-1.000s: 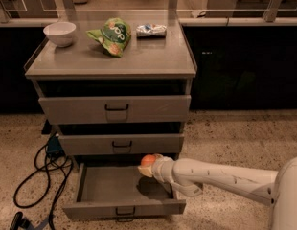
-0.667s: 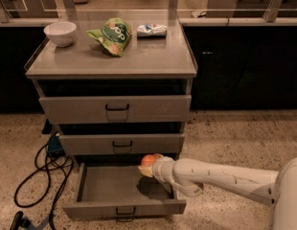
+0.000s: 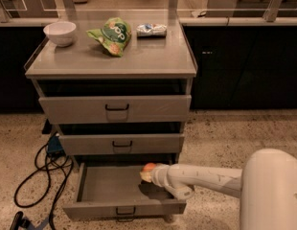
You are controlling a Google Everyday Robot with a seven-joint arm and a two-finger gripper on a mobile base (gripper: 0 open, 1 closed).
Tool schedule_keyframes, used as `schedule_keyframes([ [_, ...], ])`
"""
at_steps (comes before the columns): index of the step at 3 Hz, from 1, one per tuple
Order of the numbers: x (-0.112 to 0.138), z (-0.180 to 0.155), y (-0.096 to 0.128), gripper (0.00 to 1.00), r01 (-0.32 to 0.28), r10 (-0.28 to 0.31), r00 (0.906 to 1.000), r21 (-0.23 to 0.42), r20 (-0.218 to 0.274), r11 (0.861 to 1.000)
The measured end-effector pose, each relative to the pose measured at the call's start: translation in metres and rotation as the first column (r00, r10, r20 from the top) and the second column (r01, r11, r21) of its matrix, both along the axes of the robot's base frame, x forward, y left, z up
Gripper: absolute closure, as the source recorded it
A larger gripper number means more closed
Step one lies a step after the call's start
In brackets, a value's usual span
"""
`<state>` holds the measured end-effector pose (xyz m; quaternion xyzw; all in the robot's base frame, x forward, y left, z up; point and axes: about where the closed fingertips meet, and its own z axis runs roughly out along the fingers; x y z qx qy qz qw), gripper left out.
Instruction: Place orange into bottom drawer
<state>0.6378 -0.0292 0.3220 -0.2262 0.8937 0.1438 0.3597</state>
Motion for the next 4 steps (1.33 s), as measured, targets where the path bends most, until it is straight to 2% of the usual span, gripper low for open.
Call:
schedule_keyframes([
  [1, 0.000, 0.000, 0.000, 1.00, 0.000, 0.000, 1.0000, 0.000, 0.000, 1.000],
  [2, 0.000, -0.024, -0.002, 1.00, 0.009, -0.009, 0.9989, 0.000, -0.047, 1.000],
  [3, 0.003, -0.081, -0.005, 1.00, 0.048, -0.044, 0.9888, 0.026, -0.143, 0.999],
  [4, 0.009, -0.141, -0.005, 1.00, 0.098, -0.085, 0.9681, 0.043, -0.236, 0.994],
])
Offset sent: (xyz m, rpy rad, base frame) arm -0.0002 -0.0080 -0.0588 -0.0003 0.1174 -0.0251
